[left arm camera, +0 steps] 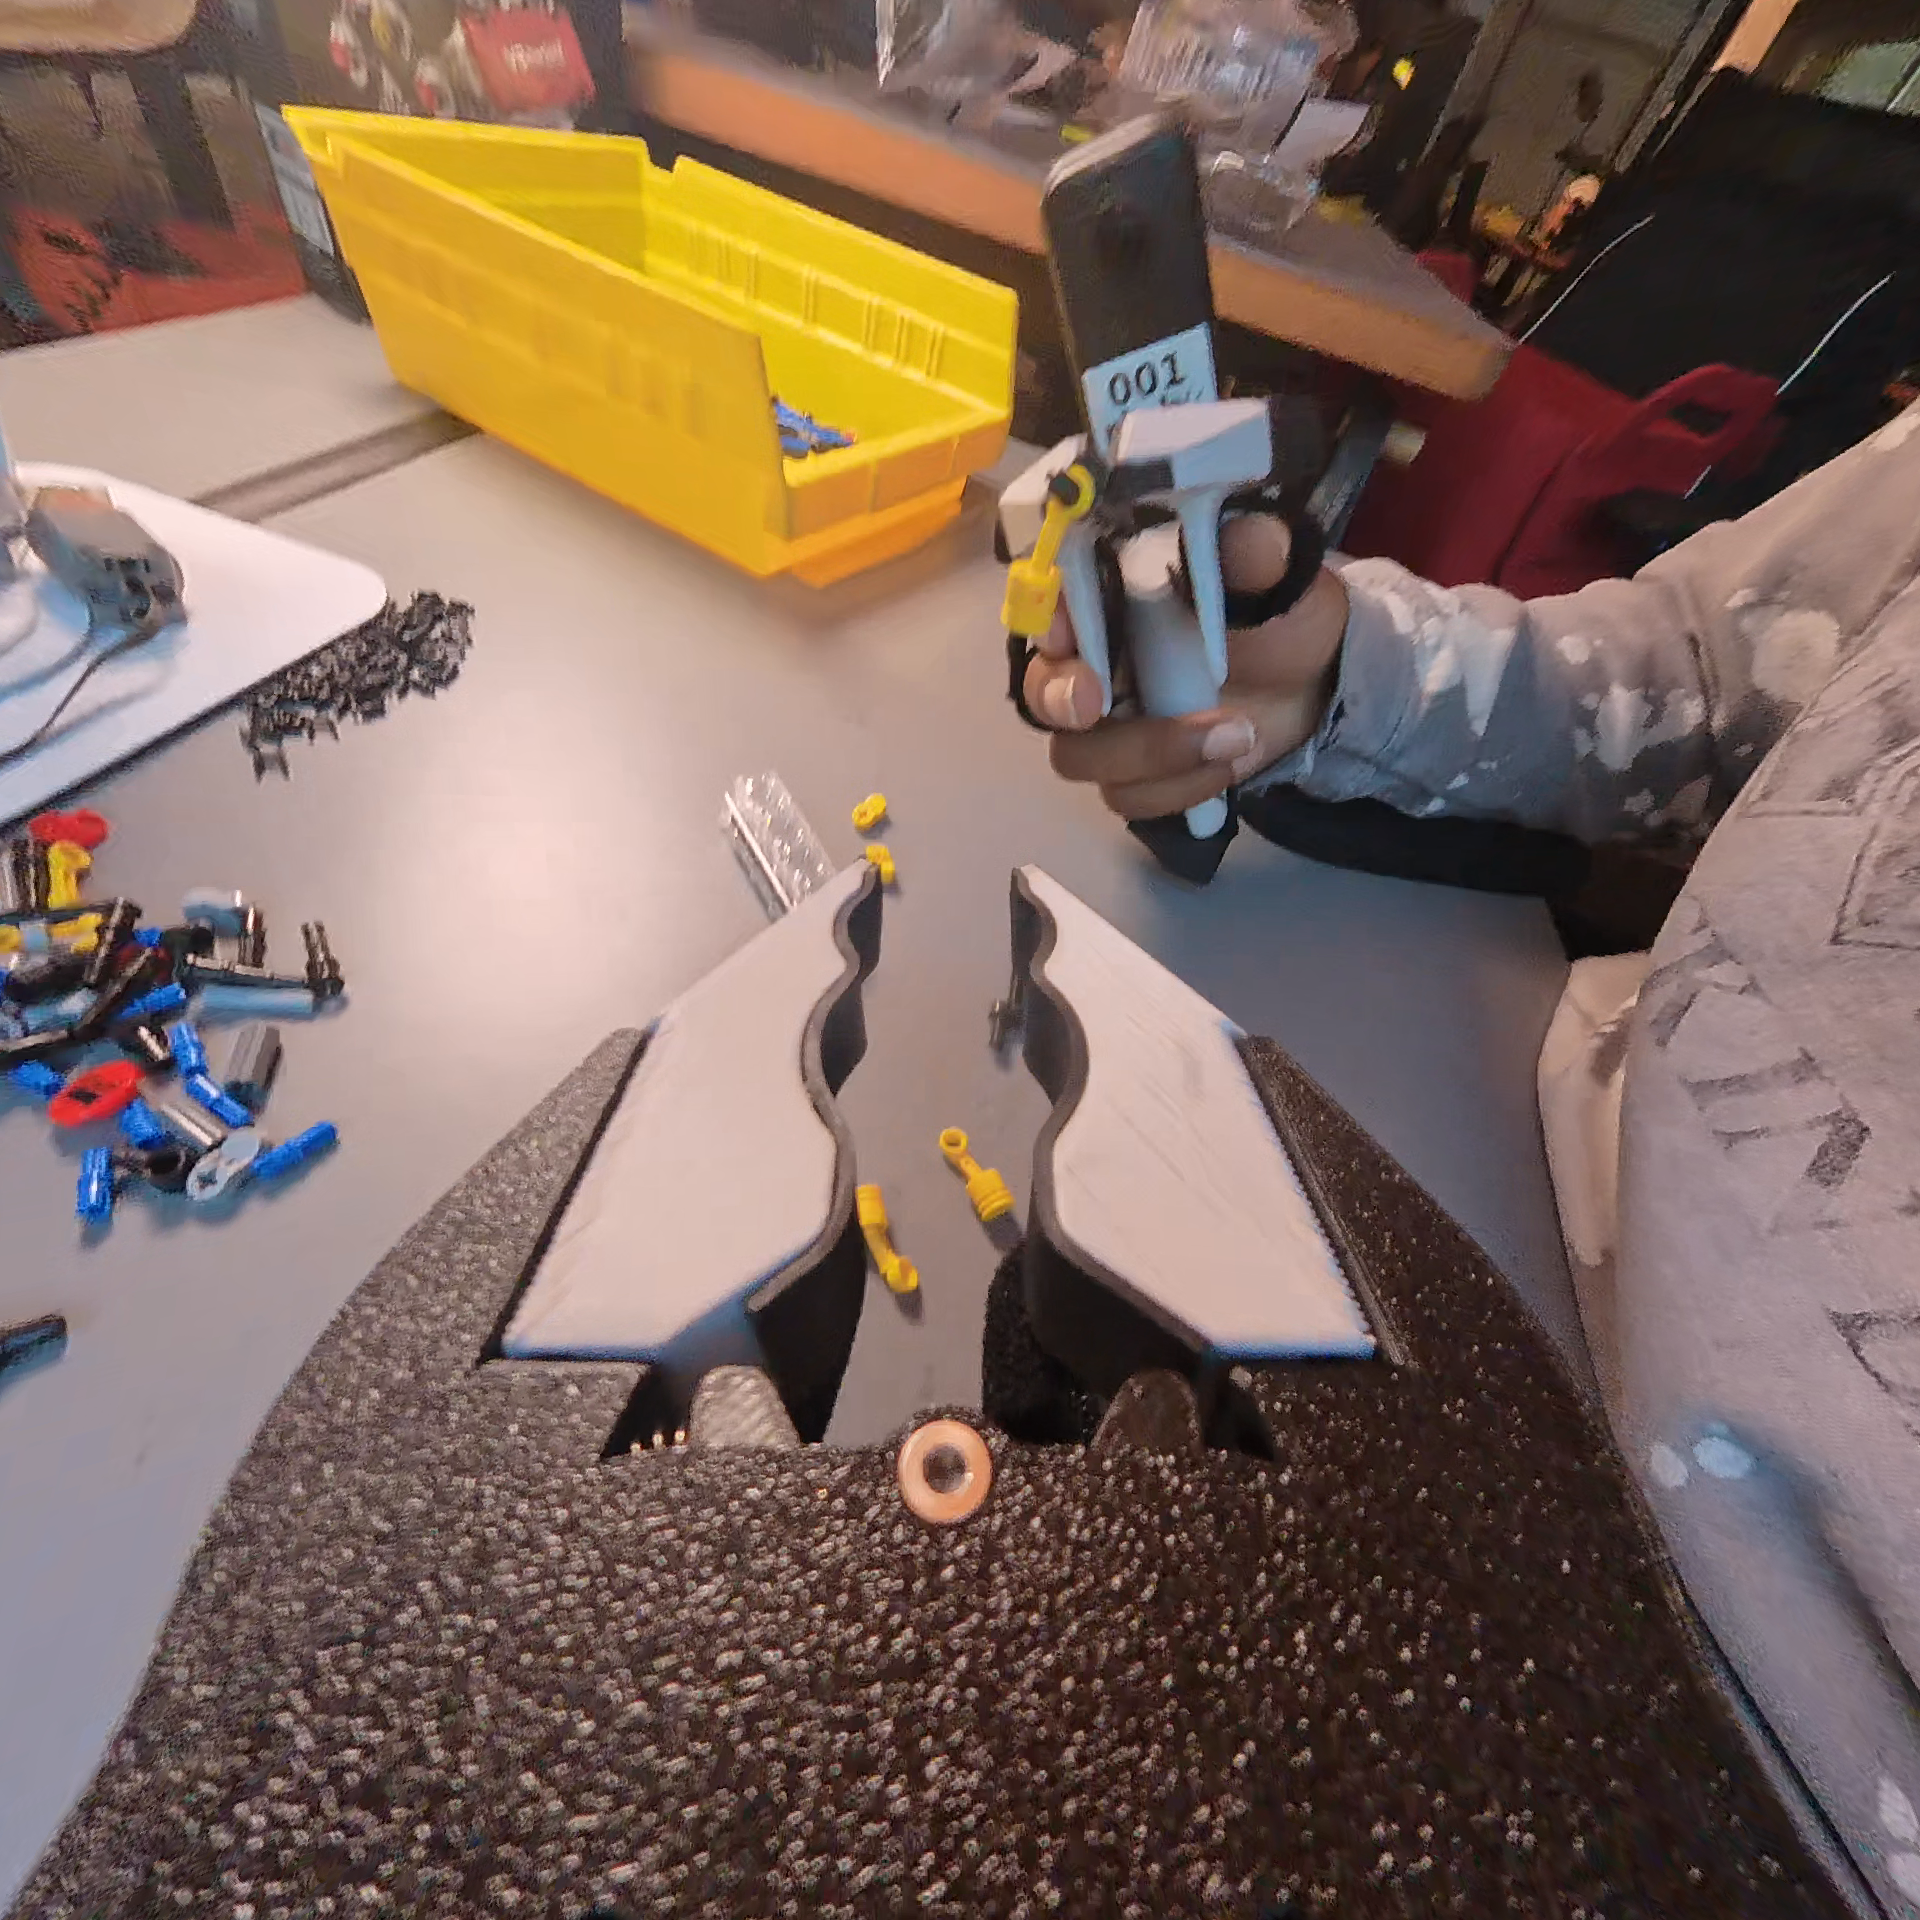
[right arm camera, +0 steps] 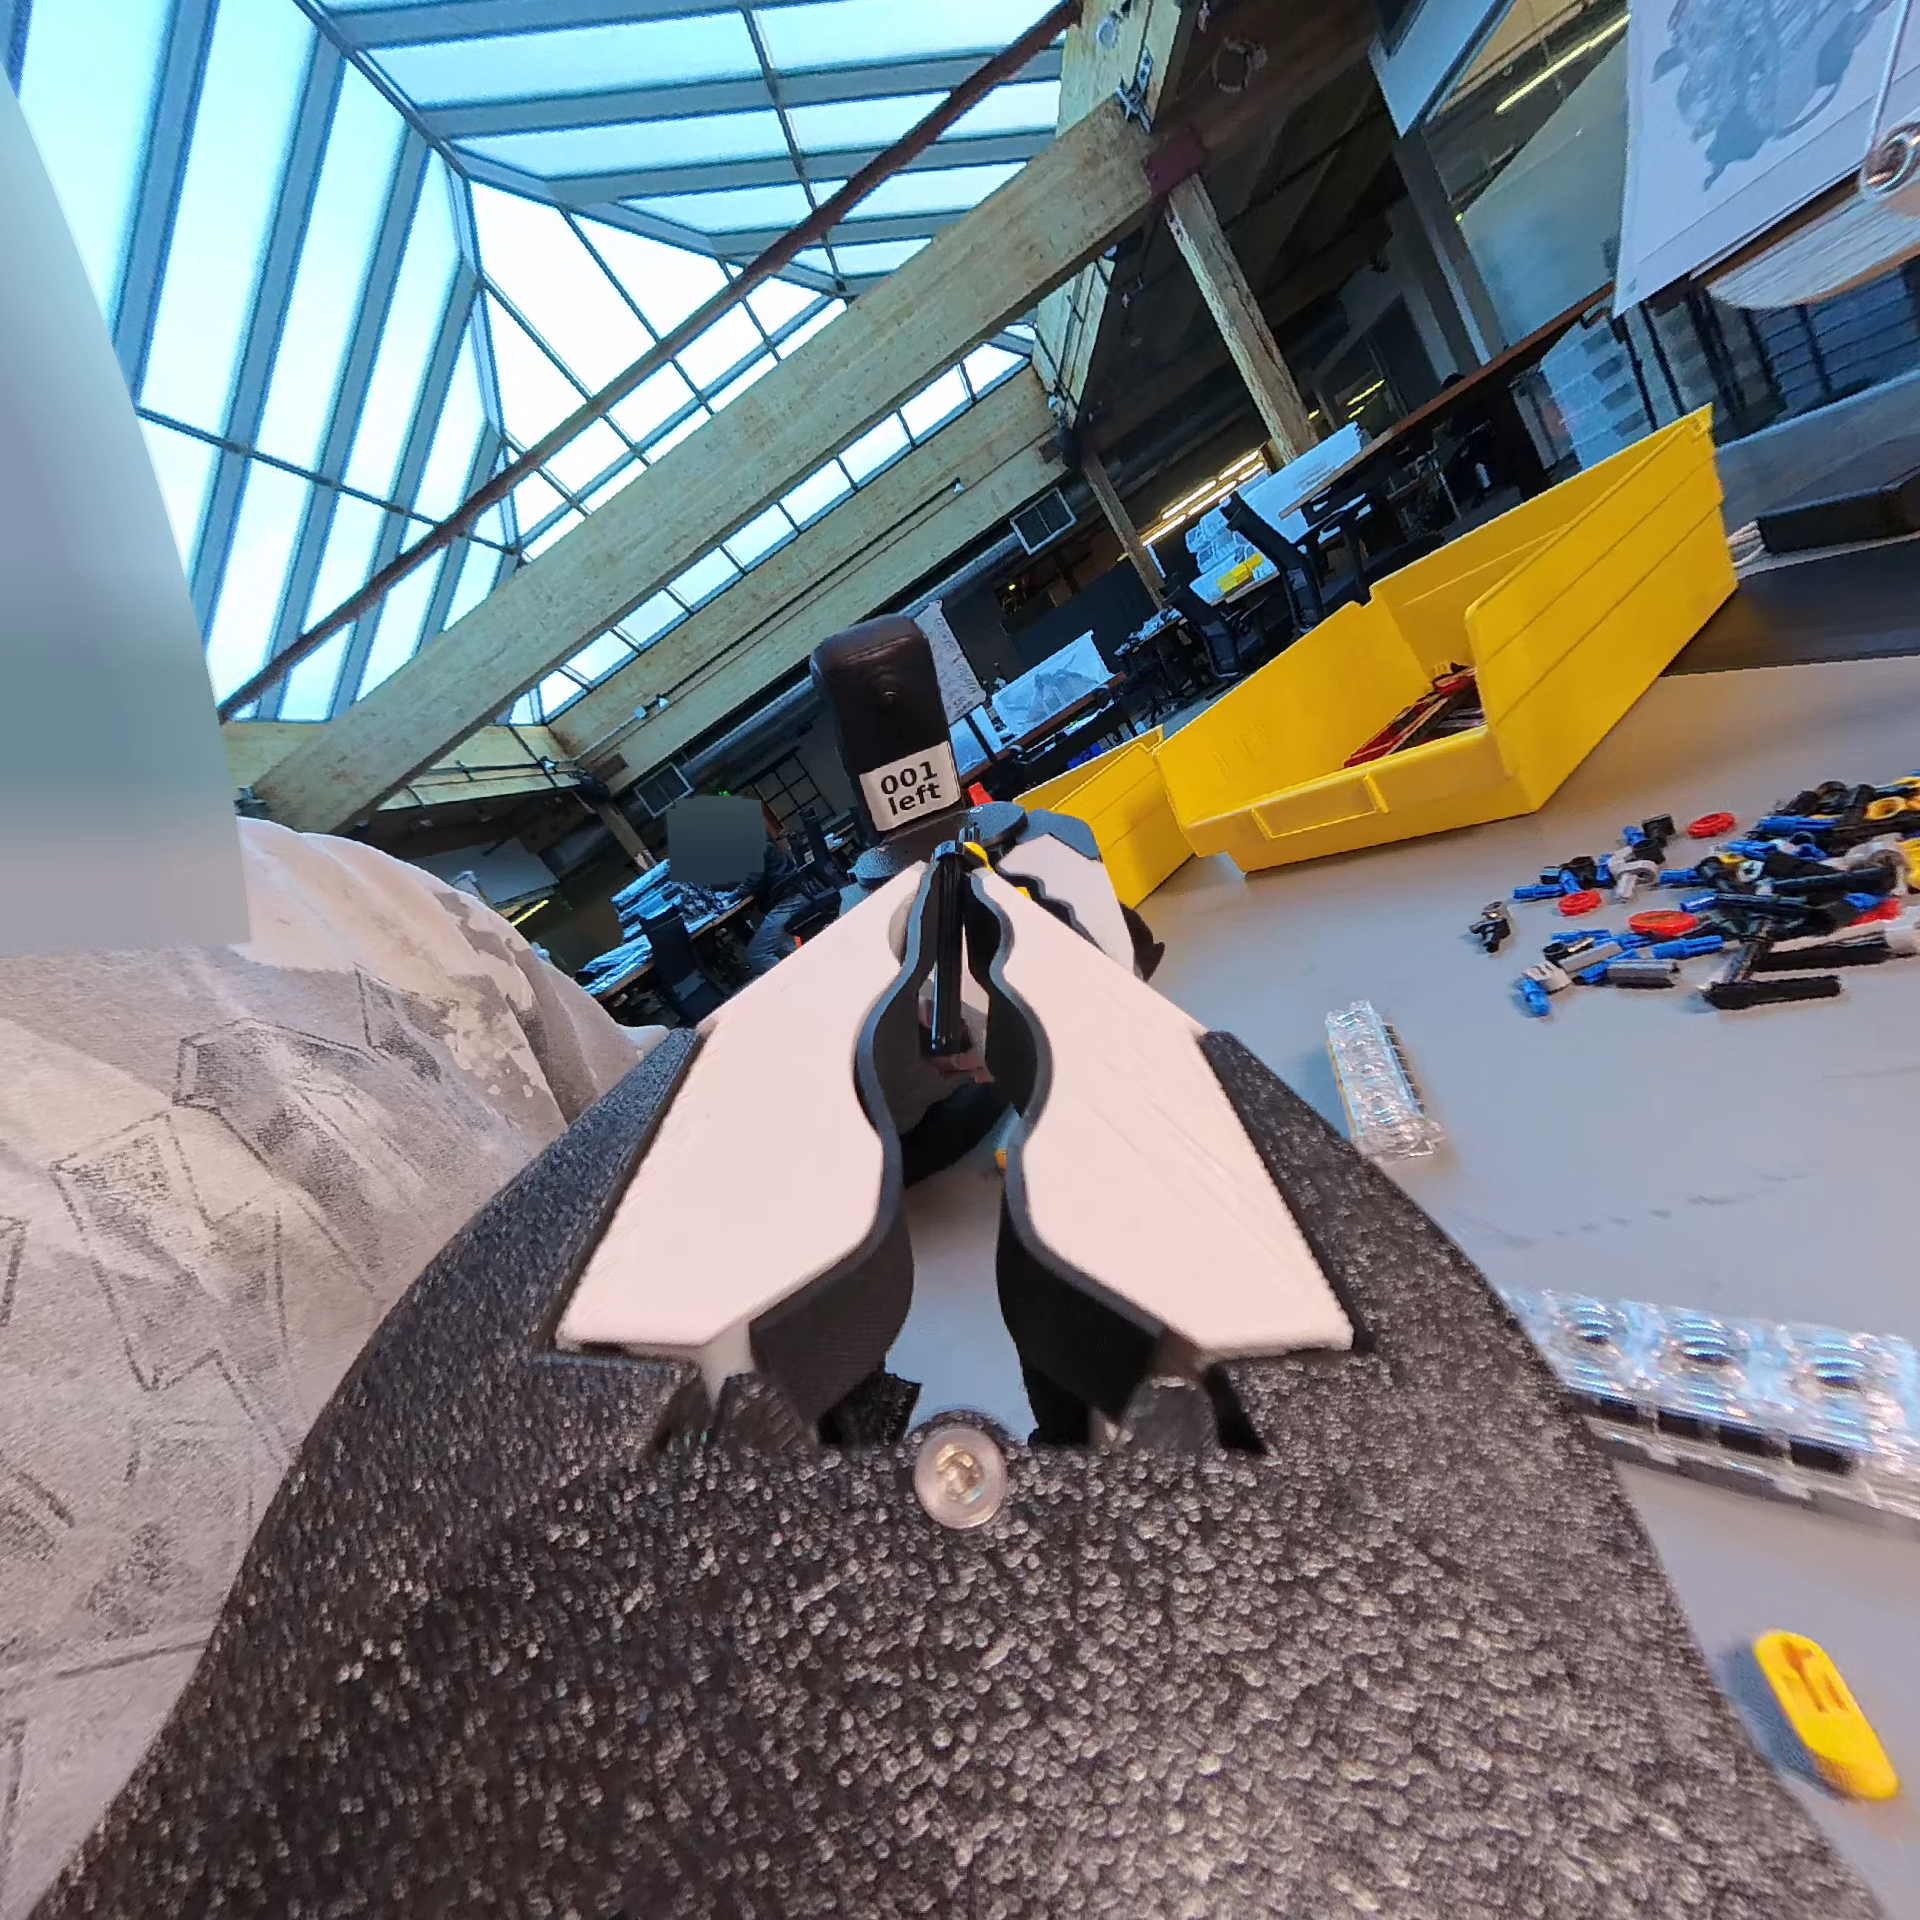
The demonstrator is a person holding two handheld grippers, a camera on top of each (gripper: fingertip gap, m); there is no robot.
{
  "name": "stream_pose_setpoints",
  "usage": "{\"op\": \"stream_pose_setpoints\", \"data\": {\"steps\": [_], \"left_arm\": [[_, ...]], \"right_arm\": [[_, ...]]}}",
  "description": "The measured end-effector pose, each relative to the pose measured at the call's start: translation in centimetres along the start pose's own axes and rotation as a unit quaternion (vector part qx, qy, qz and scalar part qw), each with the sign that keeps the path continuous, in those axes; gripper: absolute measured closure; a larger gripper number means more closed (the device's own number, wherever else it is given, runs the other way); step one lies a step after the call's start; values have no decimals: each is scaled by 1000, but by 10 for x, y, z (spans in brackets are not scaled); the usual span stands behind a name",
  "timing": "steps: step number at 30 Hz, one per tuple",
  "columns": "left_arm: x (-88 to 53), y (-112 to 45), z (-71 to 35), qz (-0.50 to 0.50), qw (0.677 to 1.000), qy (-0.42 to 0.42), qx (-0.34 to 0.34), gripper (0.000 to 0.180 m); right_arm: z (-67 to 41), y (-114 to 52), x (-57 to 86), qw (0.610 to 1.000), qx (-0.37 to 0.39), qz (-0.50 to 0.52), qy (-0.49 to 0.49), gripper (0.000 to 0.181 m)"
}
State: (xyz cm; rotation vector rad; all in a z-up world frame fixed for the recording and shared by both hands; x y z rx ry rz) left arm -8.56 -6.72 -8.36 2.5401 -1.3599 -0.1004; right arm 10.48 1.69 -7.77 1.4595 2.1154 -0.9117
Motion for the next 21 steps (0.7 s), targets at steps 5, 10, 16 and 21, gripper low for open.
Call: {"op": "stream_pose_setpoints", "data": {"steps": [5, 10, 16, 21], "left_arm": [[9, -3, -11, 12, 998, -28, 50, 157], [16, -6, -12, 32, 997, -48, 54, 167], [18, -6, -11, 67, 996, -21, 58, 172], [17, -5, -11, 90, 993, 14, 73, 173]], "right_arm": [[10, -10, -1, 999, -23, -17, -16, 178], [21, -19, -4, 998, -55, -30, -16, 178], [20, -18, -4, 998, -53, -29, -14, 178], [18, -16, -3, 999, -48, -24, -9, 178]]}}
Point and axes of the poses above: each gripper's, where its closed fingertips meet, y back along the fingers, z out of its underside, x = y × z across the jaws, the point moved 9 cm from there along y, back along the fingers, and after that the axes turned 9 degrees about -y, right-handed, at the moved point
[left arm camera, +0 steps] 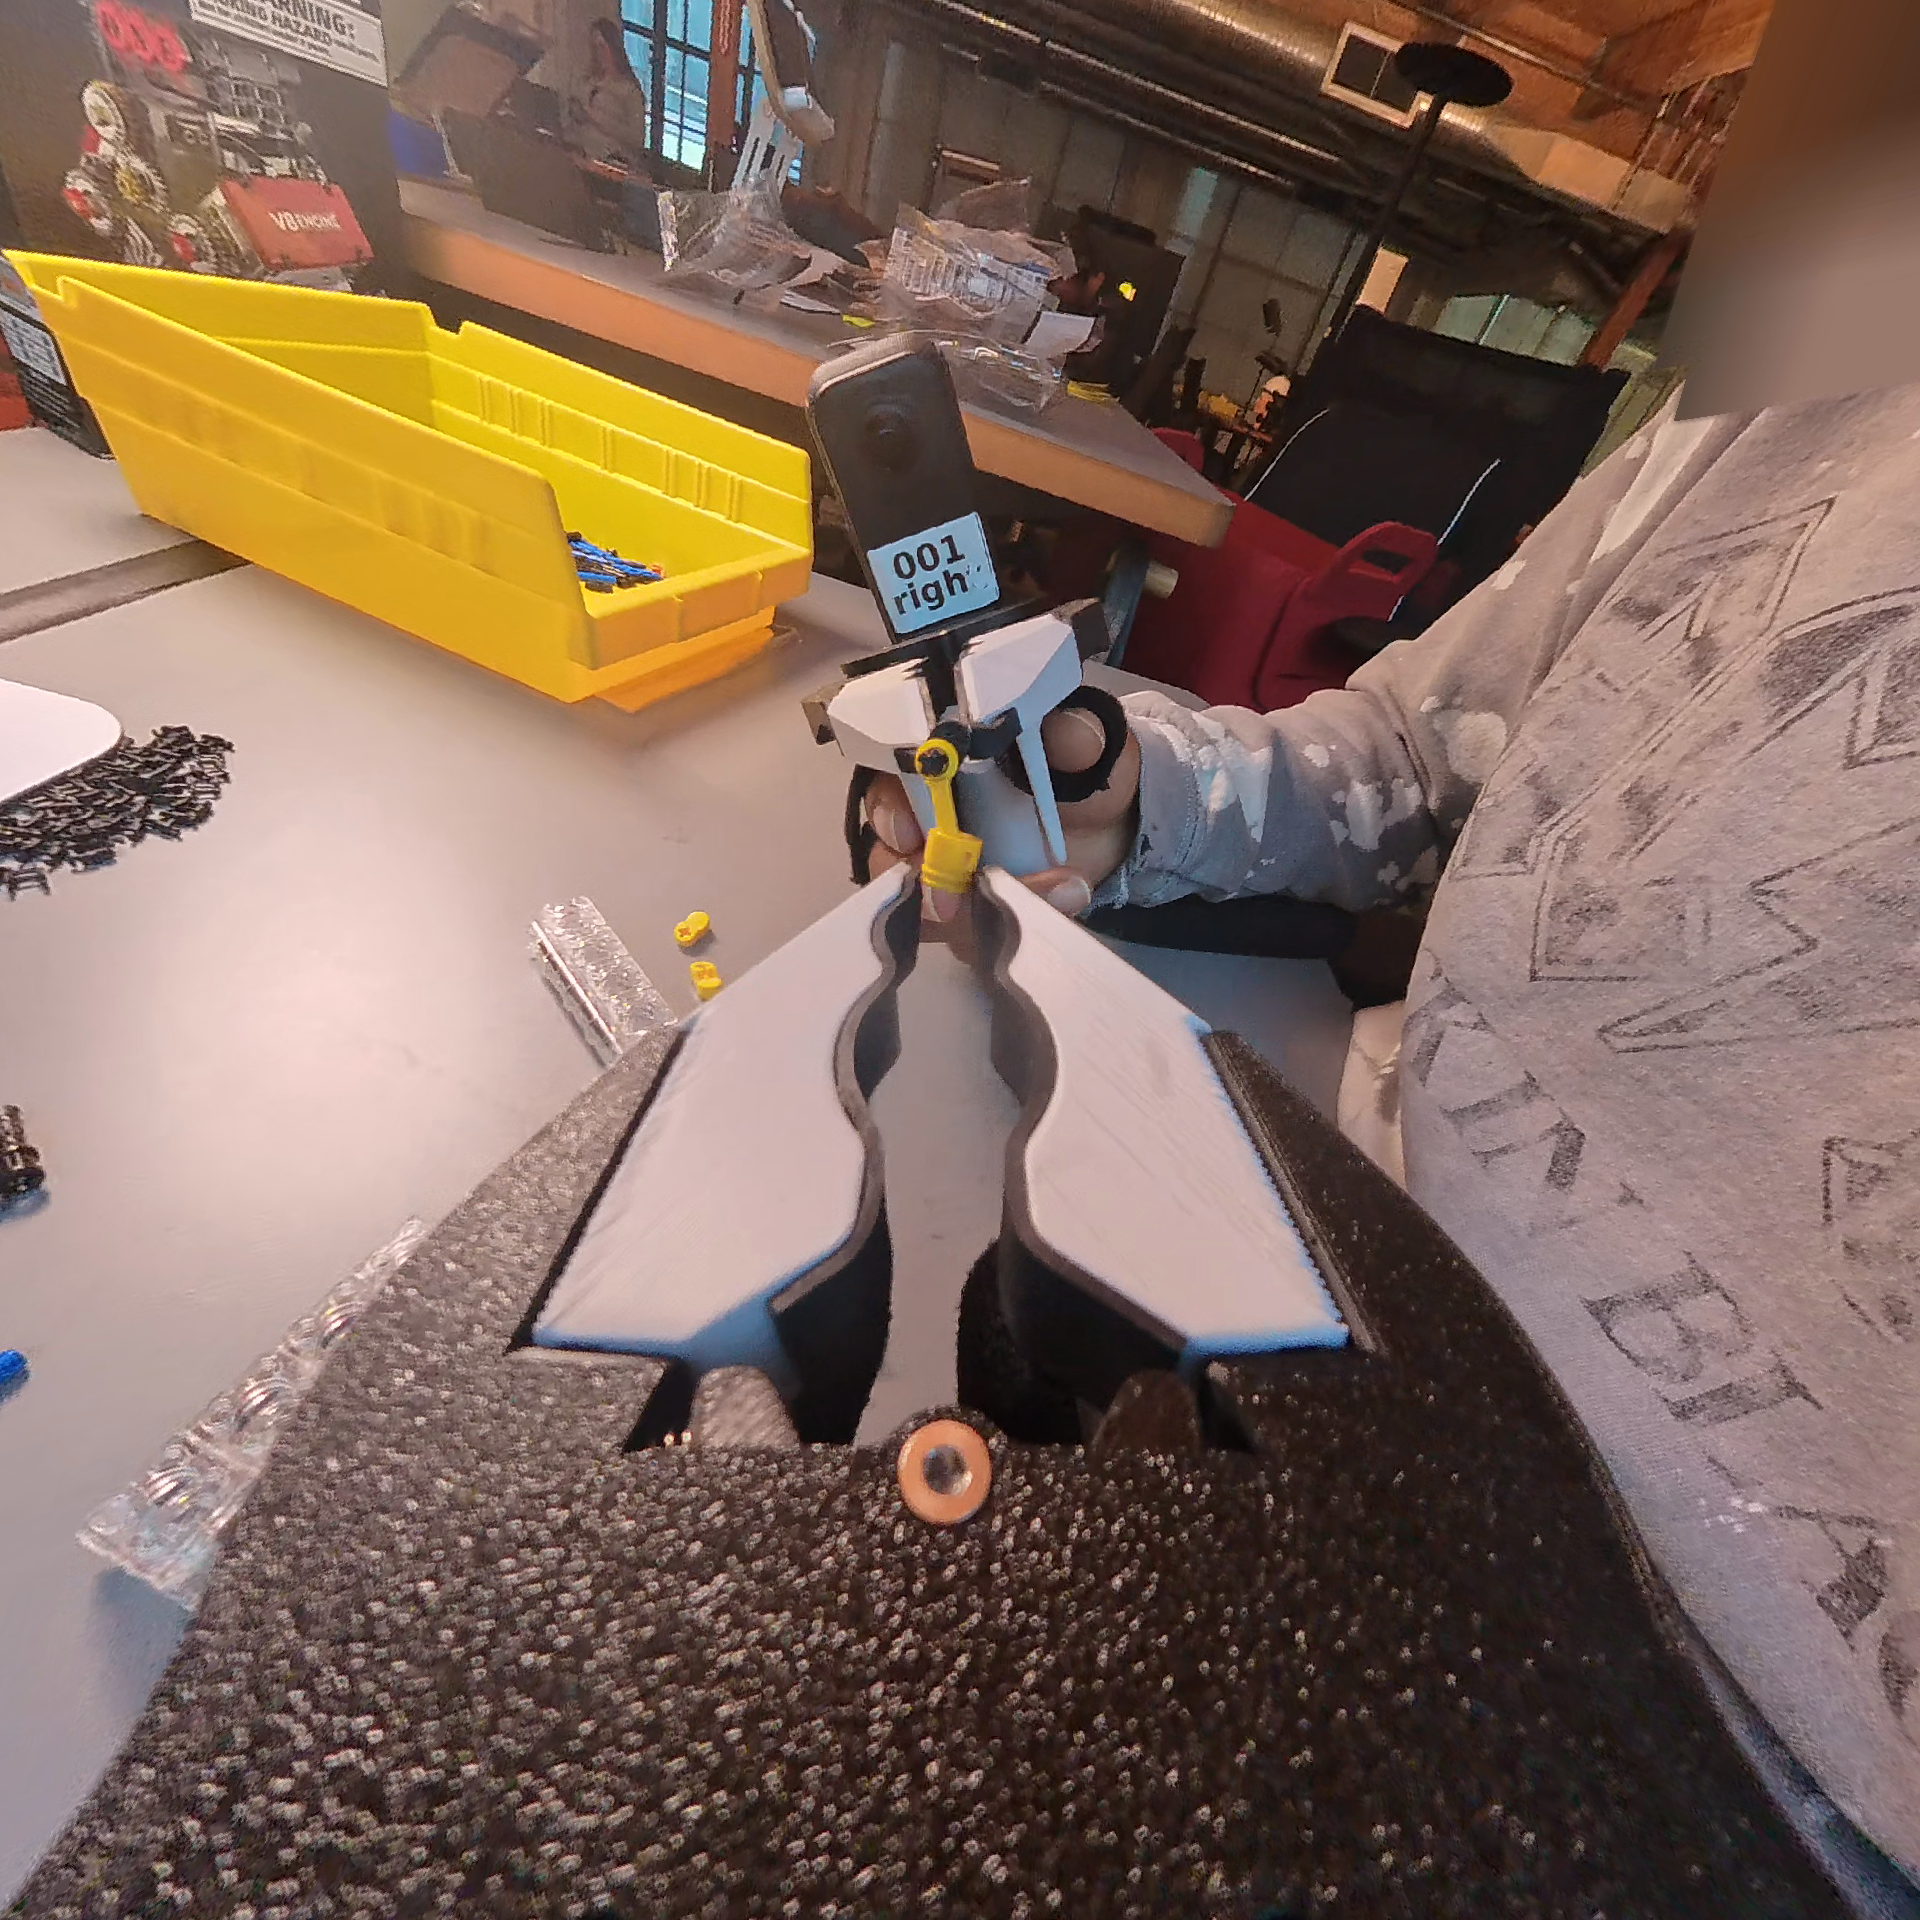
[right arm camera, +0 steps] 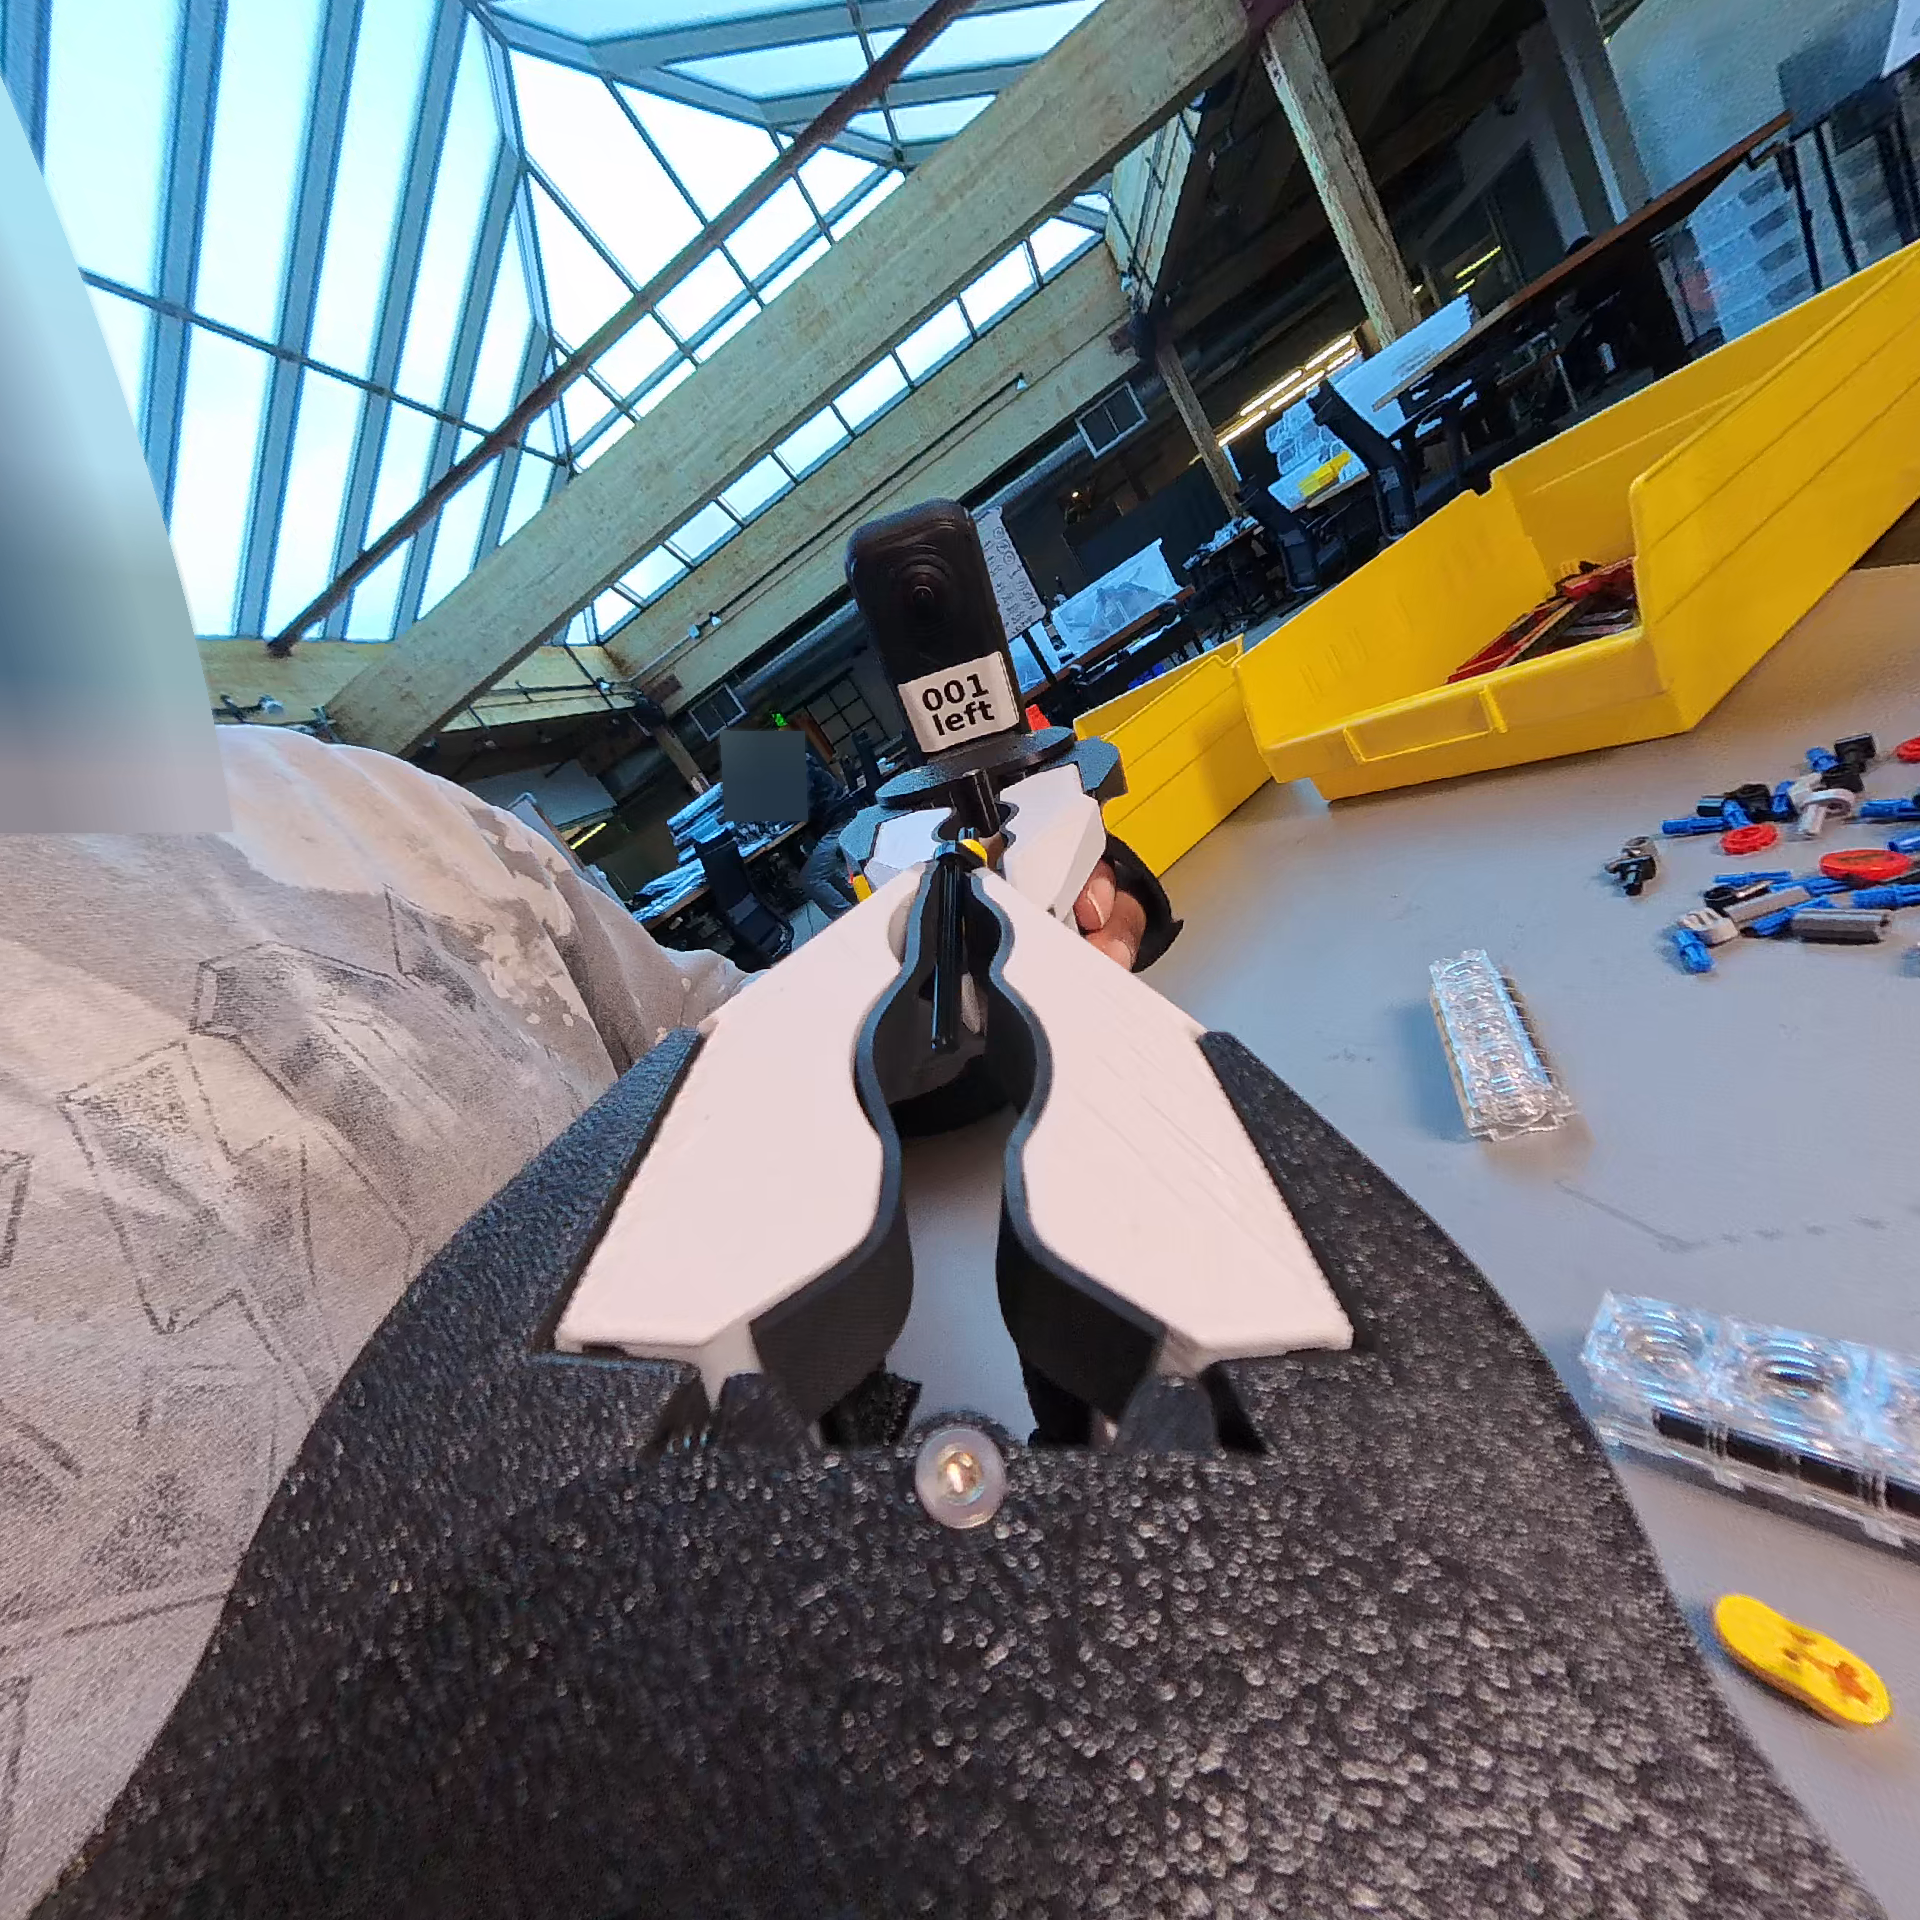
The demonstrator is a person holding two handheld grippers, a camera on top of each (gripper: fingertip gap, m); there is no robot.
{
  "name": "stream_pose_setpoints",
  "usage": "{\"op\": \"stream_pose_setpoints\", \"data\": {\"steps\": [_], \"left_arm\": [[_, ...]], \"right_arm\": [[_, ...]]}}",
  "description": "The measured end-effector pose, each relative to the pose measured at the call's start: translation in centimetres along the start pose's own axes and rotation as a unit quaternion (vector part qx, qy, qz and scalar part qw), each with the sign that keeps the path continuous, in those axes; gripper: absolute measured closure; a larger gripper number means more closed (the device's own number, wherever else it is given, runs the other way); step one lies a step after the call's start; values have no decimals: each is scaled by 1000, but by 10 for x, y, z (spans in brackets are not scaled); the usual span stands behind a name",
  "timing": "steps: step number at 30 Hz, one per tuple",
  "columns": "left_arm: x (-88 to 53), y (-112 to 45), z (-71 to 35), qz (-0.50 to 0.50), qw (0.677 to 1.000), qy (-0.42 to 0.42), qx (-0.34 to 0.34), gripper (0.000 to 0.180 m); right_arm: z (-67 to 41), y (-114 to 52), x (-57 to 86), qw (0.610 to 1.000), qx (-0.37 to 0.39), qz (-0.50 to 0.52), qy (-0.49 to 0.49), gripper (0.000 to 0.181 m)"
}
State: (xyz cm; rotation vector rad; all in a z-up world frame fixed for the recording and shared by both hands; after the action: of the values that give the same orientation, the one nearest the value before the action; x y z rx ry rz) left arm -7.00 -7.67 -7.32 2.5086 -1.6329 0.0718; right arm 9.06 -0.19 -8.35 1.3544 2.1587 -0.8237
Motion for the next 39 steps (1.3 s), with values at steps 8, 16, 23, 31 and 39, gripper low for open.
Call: {"op": "stream_pose_setpoints", "data": {"steps": [8, 16, 23, 31, 39], "left_arm": [[-1, 2, 0, 18, 999, 27, 18, 173], [-5, 2, 4, 18, 999, 47, 17, 173], [-6, 2, 7, 44, 995, 86, 24, 174], [-8, 0, 10, 32, 995, 89, 19, 167], [-6, -4, 10, 22, 998, 58, 23, 148]], "right_arm": [[-1, 1, -1, 1000, -2, 7, 13, 179], [-1, 2, 0, 999, -11, 24, 32, 178], [-3, 4, -1, 996, -24, 49, 66, 178], [0, 1, -3, 997, -30, 36, 62, 178], [4, -2, -2, 998, -40, 20, 43, 178]]}}
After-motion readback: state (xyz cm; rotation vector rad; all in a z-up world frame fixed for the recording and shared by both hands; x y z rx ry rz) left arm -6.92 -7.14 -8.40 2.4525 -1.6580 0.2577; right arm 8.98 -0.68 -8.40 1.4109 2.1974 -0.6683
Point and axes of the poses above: each gripper's, where its closed fingertips meet, y back along the fingers, z out of its underside, x = y × z across the jaws, the point moved 9 cm from there along y, back along the fingers, and after that the axes turned 9 degrees about -y, right-handed, at the moved point
